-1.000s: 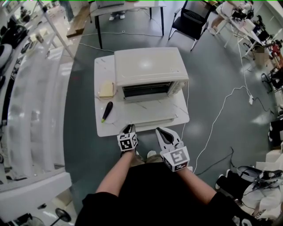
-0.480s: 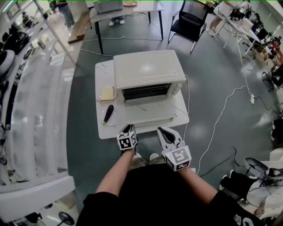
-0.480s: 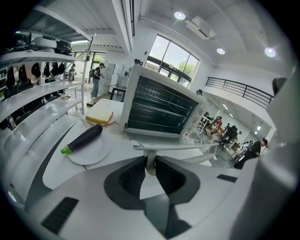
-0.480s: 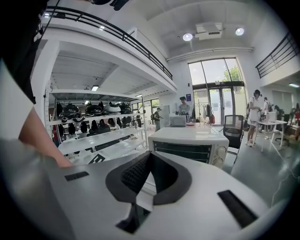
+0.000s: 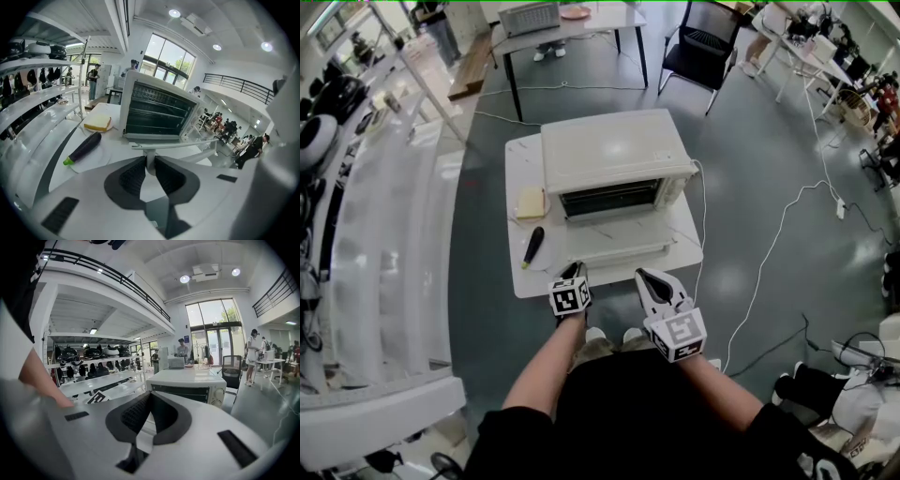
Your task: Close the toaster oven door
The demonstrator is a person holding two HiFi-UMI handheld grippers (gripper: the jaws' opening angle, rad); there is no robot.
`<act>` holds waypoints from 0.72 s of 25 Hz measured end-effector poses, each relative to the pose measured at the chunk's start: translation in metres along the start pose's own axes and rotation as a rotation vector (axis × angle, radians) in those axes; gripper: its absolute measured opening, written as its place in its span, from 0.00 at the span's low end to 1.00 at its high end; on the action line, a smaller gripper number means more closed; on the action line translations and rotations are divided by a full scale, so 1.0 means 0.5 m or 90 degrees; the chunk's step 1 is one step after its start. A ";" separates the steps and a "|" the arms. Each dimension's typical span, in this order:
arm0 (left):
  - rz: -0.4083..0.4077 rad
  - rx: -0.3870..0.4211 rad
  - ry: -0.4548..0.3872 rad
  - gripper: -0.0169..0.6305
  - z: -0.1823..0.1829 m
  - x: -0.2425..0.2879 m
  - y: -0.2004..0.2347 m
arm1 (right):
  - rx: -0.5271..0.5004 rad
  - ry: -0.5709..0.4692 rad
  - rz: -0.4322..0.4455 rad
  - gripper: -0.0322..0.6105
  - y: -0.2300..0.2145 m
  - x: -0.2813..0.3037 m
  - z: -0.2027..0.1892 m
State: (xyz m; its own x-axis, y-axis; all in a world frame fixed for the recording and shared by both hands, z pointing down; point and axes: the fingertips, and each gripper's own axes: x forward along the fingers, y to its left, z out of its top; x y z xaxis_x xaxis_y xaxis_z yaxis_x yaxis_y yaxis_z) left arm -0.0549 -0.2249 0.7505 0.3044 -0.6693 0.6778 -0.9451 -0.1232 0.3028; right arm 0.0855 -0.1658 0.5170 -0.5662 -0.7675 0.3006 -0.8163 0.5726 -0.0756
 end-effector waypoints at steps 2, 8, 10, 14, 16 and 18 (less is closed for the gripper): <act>-0.001 0.007 0.001 0.15 0.005 -0.003 0.000 | 0.002 -0.006 -0.006 0.08 -0.004 -0.002 0.005; 0.005 -0.002 0.000 0.15 0.021 -0.009 -0.002 | 0.005 -0.014 -0.010 0.08 -0.012 -0.006 0.010; 0.009 -0.005 -0.005 0.15 0.027 -0.012 -0.002 | 0.006 -0.015 -0.013 0.08 -0.016 -0.008 0.012; 0.009 -0.015 -0.016 0.15 0.040 -0.014 -0.003 | 0.007 -0.016 -0.018 0.08 -0.025 -0.005 0.013; 0.003 -0.020 -0.027 0.14 0.045 -0.016 -0.004 | 0.009 -0.019 -0.019 0.08 -0.025 -0.005 0.013; 0.003 -0.017 -0.033 0.14 0.051 -0.020 -0.006 | 0.016 -0.025 -0.018 0.08 -0.025 -0.007 0.019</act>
State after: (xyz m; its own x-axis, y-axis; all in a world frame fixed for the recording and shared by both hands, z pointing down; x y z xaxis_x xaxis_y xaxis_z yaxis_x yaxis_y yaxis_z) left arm -0.0580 -0.2366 0.7259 0.2928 -0.7073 0.6434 -0.9427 -0.1010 0.3180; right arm 0.0964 -0.1731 0.5082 -0.5467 -0.7940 0.2658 -0.8343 0.5436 -0.0920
